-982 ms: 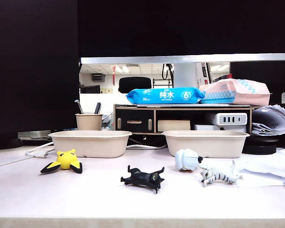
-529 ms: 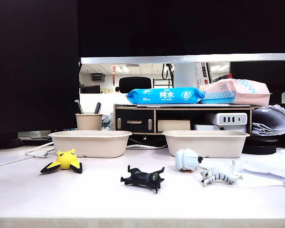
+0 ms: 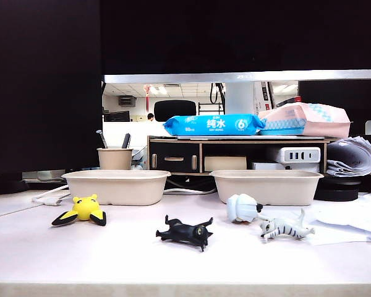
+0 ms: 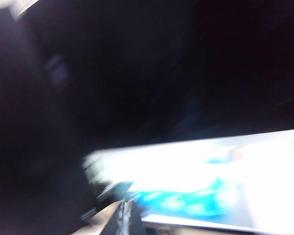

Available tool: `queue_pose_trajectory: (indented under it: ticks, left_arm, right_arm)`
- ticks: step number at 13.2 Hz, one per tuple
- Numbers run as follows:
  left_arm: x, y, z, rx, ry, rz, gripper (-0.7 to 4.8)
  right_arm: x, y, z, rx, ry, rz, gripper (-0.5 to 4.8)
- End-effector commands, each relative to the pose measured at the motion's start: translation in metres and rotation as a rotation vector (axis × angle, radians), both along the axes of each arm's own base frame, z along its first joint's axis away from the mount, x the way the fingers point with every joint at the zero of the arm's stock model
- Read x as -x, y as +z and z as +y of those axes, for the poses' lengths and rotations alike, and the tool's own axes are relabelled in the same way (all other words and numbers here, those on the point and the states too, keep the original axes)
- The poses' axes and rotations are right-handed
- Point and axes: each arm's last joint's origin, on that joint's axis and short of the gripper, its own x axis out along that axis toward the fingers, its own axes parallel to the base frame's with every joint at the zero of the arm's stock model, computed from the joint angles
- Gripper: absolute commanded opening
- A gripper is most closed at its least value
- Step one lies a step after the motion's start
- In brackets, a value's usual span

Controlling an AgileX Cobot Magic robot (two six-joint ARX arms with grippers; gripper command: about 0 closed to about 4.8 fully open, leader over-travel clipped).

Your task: Put the dolls with similar sizes into the same paper box, while dolls with different sizes go into separate paper boxes.

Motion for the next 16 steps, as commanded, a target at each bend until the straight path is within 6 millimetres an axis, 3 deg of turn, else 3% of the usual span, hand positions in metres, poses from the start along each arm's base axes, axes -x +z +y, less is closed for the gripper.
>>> queue_pose_trajectory:
  ticks: [1, 4, 7, 9, 12, 13, 14, 16]
  left_arm:
    - [-0.001, 0.002, 0.000, 0.002, -0.003, -0.016, -0.05]
    - [0.000, 0.002, -0.001, 0.002, -0.006, -0.017, -0.05]
    - [0.000, 0.002, -0.001, 0.003, -0.009, -0.020, -0.05]
    - [0.002, 0.005, 0.000, 0.014, -0.009, -0.057, -0.05]
    - [0.004, 0.011, 0.000, 0.032, -0.009, -0.117, -0.05]
    - [0.004, 0.012, 0.000, 0.035, -0.008, -0.128, -0.05]
    - [0.006, 0.013, -0.002, 0.039, -0.029, -0.139, -0.05]
    - [0.008, 0.013, -0.008, 0.043, -0.096, -0.137, -0.05]
  right_arm:
    - [-0.047, 0.018, 0.029, 0.021, 0.193, 0.124, -0.01]
    - [-0.110, 0.019, 0.118, 0.091, 0.474, 0.318, -0.01]
    - [-0.157, -0.018, 0.217, 0.215, 0.639, 0.569, 0.08]
    - [-0.173, -0.061, 0.280, 0.340, 0.627, 0.755, 2.45]
    - [-0.165, -0.109, 0.326, 0.481, 0.519, 0.848, 2.79]
    - [-0.161, -0.124, 0.335, 0.519, 0.471, 0.854, 3.19]
    - [-0.162, -0.147, 0.344, 0.567, 0.361, 0.854, 3.19]
    - [-0.166, -0.161, 0.345, 0.586, 0.297, 0.853, 3.19]
